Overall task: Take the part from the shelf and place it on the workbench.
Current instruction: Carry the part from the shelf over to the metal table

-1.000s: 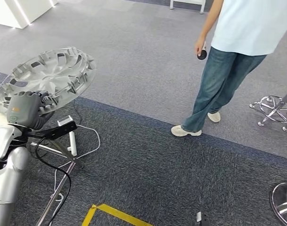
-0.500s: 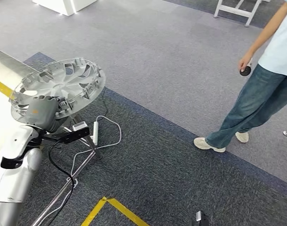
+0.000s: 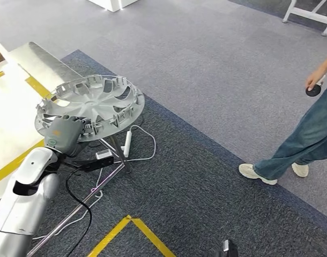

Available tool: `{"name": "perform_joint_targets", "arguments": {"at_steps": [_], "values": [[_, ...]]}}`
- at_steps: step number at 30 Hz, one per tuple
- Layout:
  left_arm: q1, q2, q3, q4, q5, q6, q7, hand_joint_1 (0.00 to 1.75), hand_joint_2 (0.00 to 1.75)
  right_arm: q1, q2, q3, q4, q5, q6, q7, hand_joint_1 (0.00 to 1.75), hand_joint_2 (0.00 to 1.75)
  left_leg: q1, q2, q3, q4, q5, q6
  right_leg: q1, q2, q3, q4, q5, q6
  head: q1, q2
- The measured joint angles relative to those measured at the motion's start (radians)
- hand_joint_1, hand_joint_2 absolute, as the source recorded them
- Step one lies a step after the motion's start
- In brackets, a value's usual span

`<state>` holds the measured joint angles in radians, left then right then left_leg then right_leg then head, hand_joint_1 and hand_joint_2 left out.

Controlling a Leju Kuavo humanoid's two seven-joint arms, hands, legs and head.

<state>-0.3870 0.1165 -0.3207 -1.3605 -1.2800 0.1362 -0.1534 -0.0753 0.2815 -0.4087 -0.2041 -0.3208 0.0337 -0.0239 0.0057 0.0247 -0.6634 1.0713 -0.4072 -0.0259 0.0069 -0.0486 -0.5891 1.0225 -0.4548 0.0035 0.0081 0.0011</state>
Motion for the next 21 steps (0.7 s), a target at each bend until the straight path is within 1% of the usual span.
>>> {"name": "perform_joint_targets", "arguments": {"at_steps": [1, 2, 3, 4, 5, 6, 7, 8, 9, 10, 11, 12, 13, 14, 15, 16, 17, 18, 19, 21], "values": [[-0.002, -0.001, -0.004, 0.001, -0.001, -0.001, 0.0, 1.75, 1.75, 0.0, 0.0, 0.0, 0.0, 0.0, -0.001, -0.002, 0.0, 0.0, -0.002, 0.01, 0.023, -0.044, 0.009, 0.004, 0.003, -0.005, 0.0, 0.001, -0.002, 0.004, 0.001, 0.0], [-0.004, -0.002, -0.009, 0.004, -0.003, -0.001, 0.0, 1.75, 1.75, 0.001, 0.0, 0.0, 0.0, 0.0, -0.002, -0.004, 0.0, 0.0, -0.004, 0.014, 0.034, -0.065, 0.007, 0.008, 0.006, -0.009, -0.001, 0.001, -0.002, 0.009, 0.001, 0.0], [-0.004, -0.003, -0.013, 0.006, -0.005, -0.002, 0.0, 1.75, 1.75, 0.0, 0.0, 0.0, 0.0, 0.0, -0.004, -0.006, 0.0, 0.0, -0.006, 0.01, 0.035, -0.071, 0.003, 0.012, 0.008, -0.014, 0.0, 0.0, -0.003, 0.013, 0.002, 0.0], [-0.004, -0.003, -0.017, 0.008, -0.006, -0.002, 0.0, 1.75, 1.75, -0.002, 0.0, 0.0, -0.001, 0.0, -0.005, -0.006, 0.0, 0.0, -0.004, 0.006, 0.036, -0.072, 0.003, 0.018, 0.008, -0.018, 0.0, -0.002, -0.004, 0.017, 0.002, 0.0], [-0.003, -0.003, -0.02, 0.011, -0.007, -0.003, 0.0, 1.75, 1.75, -0.004, 0.0, 0.0, -0.001, 0.0, -0.005, -0.006, 0.0, 0.0, -0.002, 0.002, 0.038, -0.075, 0.004, 0.023, 0.008, -0.014, -0.001, 0.001, -0.009, 0.023, 0.002, 0.0], [-0.004, -0.003, -0.023, 0.013, -0.008, -0.004, 0.0, 1.75, 1.75, -0.006, 0.001, 0.0, -0.001, 0.0, -0.004, -0.005, 0.0, 0.0, 0.0, -0.001, 0.04, -0.077, 0.004, 0.03, 0.006, -0.002, -0.009, 0.02, -0.022, 0.029, 0.004, 0.0], [-0.005, -0.005, -0.027, 0.015, -0.011, -0.004, 0.0, 1.75, 1.75, -0.009, 0.001, 0.0, -0.001, 0.0, -0.003, -0.005, 0.0, 0.0, 0.003, -0.005, 0.042, -0.08, 0.005, 0.035, 0.005, 0.013, -0.028, 0.061, -0.044, 0.035, 0.006, 0.0], [-0.006, -0.006, -0.033, 0.018, -0.015, -0.005, -0.001, 1.75, 1.75, -0.011, 0.002, 0.0, -0.001, 0.0, -0.001, -0.006, 0.0, 0.0, 0.004, -0.009, 0.043, -0.08, 0.005, 0.039, 0.003, 0.03, -0.057, 0.123, -0.072, 0.039, 0.009, 0.0], [-0.008, -0.008, -0.042, 0.022, -0.019, -0.006, -0.002, 1.75, 1.75, -0.015, 0.002, 0.0, -0.001, -0.001, 0.0, -0.009, 0.0, 0.0, 0.004, -0.014, 0.043, -0.079, 0.005, 0.042, 0.002, 0.04, -0.092, 0.195, -0.1, 0.043, 0.011, 0.0], [-0.008, -0.011, -0.051, 0.027, -0.023, -0.006, -0.003, 1.75, 1.75, -0.018, 0.002, 0.0, -0.001, -0.001, 0.001, -0.011, 0.0, 0.0, 0.004, -0.02, 0.043, -0.079, 0.005, 0.042, 0.002, 0.044, -0.123, 0.255, -0.118, 0.045, 0.012, 0.0], [-0.008, -0.013, -0.059, 0.032, -0.026, -0.008, -0.004, 1.75, 1.75, -0.021, 0.002, 0.0, -0.001, -0.002, 0.001, -0.012, 0.0, 0.0, 0.004, -0.026, 0.044, -0.079, 0.004, 0.043, 0.002, 0.046, -0.141, 0.284, -0.119, 0.046, 0.012, 0.0], [-0.008, -0.015, -0.066, 0.038, -0.027, -0.009, -0.004, 1.75, 1.75, -0.023, 0.002, 0.001, -0.001, -0.003, 0.002, -0.013, 0.0, 0.0, 0.005, -0.032, 0.045, -0.078, 0.003, 0.042, 0.001, 0.047, -0.14, 0.274, -0.1, 0.047, 0.012, 0.0], [-0.008, -0.017, -0.072, 0.043, -0.028, -0.01, -0.005, 1.75, 1.75, -0.023, 0.002, 0.001, -0.001, -0.003, 0.003, -0.013, 0.0, 0.0, 0.006, -0.037, 0.047, -0.078, 0.002, 0.041, 0.0, 0.047, -0.121, 0.226, -0.066, 0.048, 0.012, 0.0], [-0.008, -0.019, -0.076, 0.048, -0.029, -0.01, -0.005, 1.75, 1.75, -0.021, 0.002, 0.001, -0.001, -0.003, 0.003, -0.012, 0.0, 0.0, 0.007, -0.042, 0.048, -0.076, 0.0, 0.037, -0.003, 0.049, -0.092, 0.156, -0.028, 0.051, 0.012, 0.0], [-0.01, -0.02, -0.079, 0.052, -0.03, -0.011, -0.005, 1.75, 1.75, -0.019, 0.003, 0.002, 0.0, -0.003, 0.004, -0.012, 0.0, 0.0, 0.006, -0.047, 0.047, -0.073, -0.002, 0.033, -0.006, 0.052, -0.061, 0.09, -0.001, 0.053, 0.014, 0.0], [-0.012, -0.022, -0.081, 0.055, -0.03, -0.011, -0.005, 1.75, 1.75, -0.017, 0.005, 0.002, 0.0, -0.003, 0.006, -0.012, 0.0, 0.0, 0.005, -0.05, 0.044, -0.07, -0.002, 0.028, -0.009, 0.056, -0.038, 0.042, 0.013, 0.051, 0.014, 0.0], [-0.014, -0.023, -0.084, 0.058, -0.03, -0.011, -0.006, 1.75, 1.75, -0.016, 0.006, 0.003, 0.0, -0.003, 0.007, -0.012, 0.0, 0.0, 0.002, -0.052, 0.041, -0.067, -0.002, 0.026, -0.012, 0.06, -0.027, 0.016, 0.016, 0.048, 0.015, 0.0], [-0.017, -0.023, -0.088, 0.062, -0.029, -0.012, -0.009, 1.75, 1.75, -0.016, 0.007, 0.004, 0.001, -0.003, 0.008, -0.013, 0.0, 0.0, 0.0, -0.054, 0.037, -0.065, 0.0, 0.029, -0.013, 0.063, -0.023, 0.009, 0.014, 0.044, 0.015, 0.0], [-0.02, -0.023, -0.092, 0.067, -0.028, -0.013, -0.012, 1.75, 1.75, -0.016, 0.008, 0.006, 0.001, -0.003, 0.01, -0.014, 0.0, 0.0, -0.001, -0.054, 0.036, -0.066, 0.003, 0.034, -0.013, 0.065, -0.025, 0.007, 0.015, 0.04, 0.014, 0.0], [-0.027, -0.026, -0.102, 0.079, -0.024, -0.015, -0.022, 1.75, 1.75, -0.015, 0.008, 0.009, 0.001, -0.003, 0.014, -0.017, 0.0, 0.0, -0.001, -0.054, 0.036, -0.07, 0.008, 0.046, -0.013, 0.069, -0.027, 0.006, 0.018, 0.037, 0.014, 0.0]]}}
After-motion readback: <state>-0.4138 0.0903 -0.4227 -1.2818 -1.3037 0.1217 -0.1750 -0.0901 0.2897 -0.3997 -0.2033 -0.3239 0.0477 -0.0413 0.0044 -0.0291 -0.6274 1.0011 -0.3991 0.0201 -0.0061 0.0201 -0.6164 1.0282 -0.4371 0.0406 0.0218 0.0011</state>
